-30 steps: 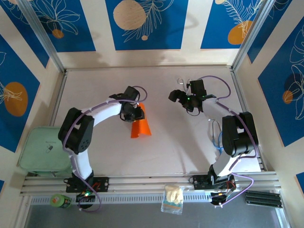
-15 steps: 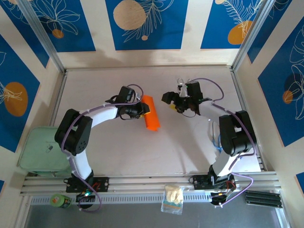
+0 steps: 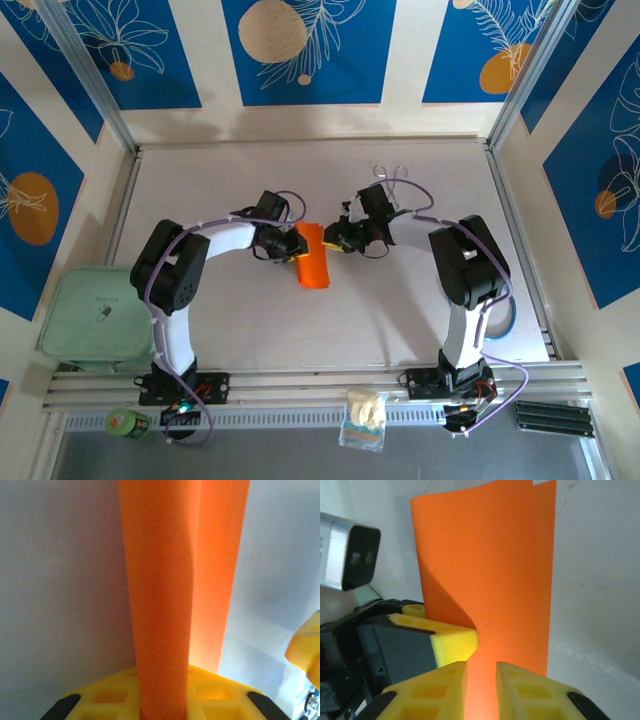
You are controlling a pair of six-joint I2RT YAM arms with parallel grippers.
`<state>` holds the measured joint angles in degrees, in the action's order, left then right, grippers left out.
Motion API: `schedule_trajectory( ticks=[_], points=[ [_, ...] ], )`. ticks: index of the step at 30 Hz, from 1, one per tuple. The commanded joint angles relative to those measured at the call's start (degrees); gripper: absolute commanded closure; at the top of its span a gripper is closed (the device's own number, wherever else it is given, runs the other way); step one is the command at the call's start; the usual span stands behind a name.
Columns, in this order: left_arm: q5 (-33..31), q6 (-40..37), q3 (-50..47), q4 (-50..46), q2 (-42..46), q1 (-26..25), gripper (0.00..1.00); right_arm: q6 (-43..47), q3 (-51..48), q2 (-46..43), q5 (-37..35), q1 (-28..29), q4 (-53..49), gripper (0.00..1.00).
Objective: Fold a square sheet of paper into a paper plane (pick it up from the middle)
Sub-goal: First fold the square sheet of paper in half at the center of the table.
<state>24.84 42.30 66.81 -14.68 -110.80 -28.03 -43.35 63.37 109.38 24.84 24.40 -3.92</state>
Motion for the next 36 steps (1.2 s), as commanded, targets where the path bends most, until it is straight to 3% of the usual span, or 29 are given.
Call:
schedule_trajectory(
  ticks=[1,11,17,21,25,29,36],
  points=[
    [-0.5,-2.8,1.7,-2.8,-1.4,0.4,0.79,2.0,3.3,1.9,-0.8,1.1,-5.3,0.81],
    [-1.5,-3.4,1.9,-4.3,-1.9,0.4,0.77,3.1,7.4,7.2,-1.7,2.5,-10.3,0.88],
    [-2.5,-2.9,2.3,-5.3,-1.4,0.4,0.74,3.8,10.2,9.2,-6.0,3.6,-16.1,0.89],
    [-4.9,-1.8,2.1,-7.2,0.1,0.4,0.67,3.0,11.2,10.1,-8.2,4.1,-18.9,0.90],
    [-9.9,1.4,0.7,-9.6,3.6,0.4,0.53,1.8,11.5,10.5,-8.5,4.0,-19.4,0.89],
    [-10.1,4.2,-1.4,-8.7,5.7,0.0,0.45,0.8,11.7,10.4,-7.3,4.0,-18.6,0.89],
    [-9.4,3.2,-0.2,-10.3,2.5,-1.9,0.42,-1.5,11.9,9.0,-3.4,3.8,-15.6,0.88]
  ],
)
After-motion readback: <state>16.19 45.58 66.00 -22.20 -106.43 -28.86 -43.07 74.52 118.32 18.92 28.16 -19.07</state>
